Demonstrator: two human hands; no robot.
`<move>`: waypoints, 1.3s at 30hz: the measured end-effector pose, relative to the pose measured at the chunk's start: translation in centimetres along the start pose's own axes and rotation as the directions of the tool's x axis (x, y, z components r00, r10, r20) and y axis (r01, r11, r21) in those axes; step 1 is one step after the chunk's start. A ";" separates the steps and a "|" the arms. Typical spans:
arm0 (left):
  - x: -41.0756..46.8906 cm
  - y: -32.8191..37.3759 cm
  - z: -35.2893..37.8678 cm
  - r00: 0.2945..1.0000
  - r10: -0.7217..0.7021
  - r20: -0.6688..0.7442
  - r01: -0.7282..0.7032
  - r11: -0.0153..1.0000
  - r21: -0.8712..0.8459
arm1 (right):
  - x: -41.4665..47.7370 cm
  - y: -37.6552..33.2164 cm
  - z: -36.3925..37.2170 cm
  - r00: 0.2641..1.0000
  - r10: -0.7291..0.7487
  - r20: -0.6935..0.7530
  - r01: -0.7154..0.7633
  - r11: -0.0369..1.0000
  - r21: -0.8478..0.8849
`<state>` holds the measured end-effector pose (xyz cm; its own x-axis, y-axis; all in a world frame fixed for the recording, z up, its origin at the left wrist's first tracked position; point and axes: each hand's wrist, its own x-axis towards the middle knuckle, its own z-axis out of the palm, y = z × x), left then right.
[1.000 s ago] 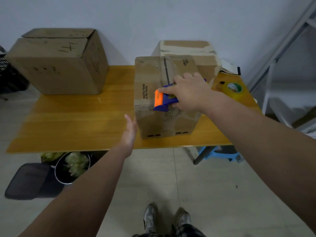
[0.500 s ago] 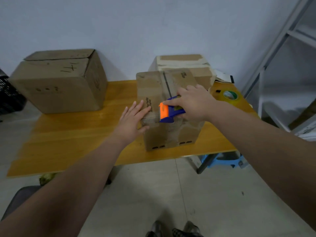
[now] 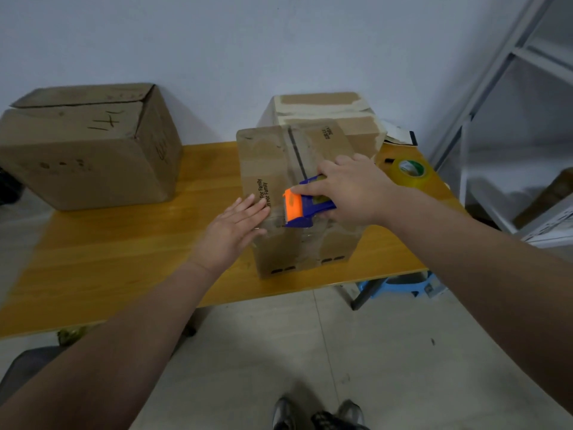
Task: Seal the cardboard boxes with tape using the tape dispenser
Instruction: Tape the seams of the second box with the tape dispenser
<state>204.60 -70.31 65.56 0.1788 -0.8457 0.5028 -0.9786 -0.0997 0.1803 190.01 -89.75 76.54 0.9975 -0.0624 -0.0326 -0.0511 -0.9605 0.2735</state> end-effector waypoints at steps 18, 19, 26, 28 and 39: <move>0.0 0.1 -0.9 0.966 -0.228 0.126 0.208 0.966 0.156 | 0.9 -0.6 -0.2 0.998 -0.026 0.053 0.028 0.999 -0.036; 0.4 0.4 -1.0 0.961 -0.237 0.143 0.210 0.960 0.183 | 1.2 -0.5 -0.5 0.996 -0.026 0.080 0.029 0.999 -0.039; 1.8 1.5 -0.5 0.912 -0.317 0.259 0.213 0.908 0.360 | 1.4 0.1 -1.0 0.995 -0.078 0.064 0.084 0.992 -0.099; 1.6 1.7 -0.5 0.907 -0.328 0.264 0.207 0.893 0.399 | 1.2 0.3 -1.1 0.995 -0.100 0.027 0.102 0.992 -0.076; 2.3 2.6 -0.3 0.869 -0.441 0.226 0.301 0.832 0.466 | -6.2 10.1 1.4 1.000 -0.024 0.020 0.026 0.994 -0.106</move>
<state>202.44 -72.35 67.39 0.5639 -0.8089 0.1665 -0.8078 -0.5822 -0.0926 183.22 -99.40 78.18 0.9973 -0.0446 -0.0582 -0.0197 -0.9276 0.3731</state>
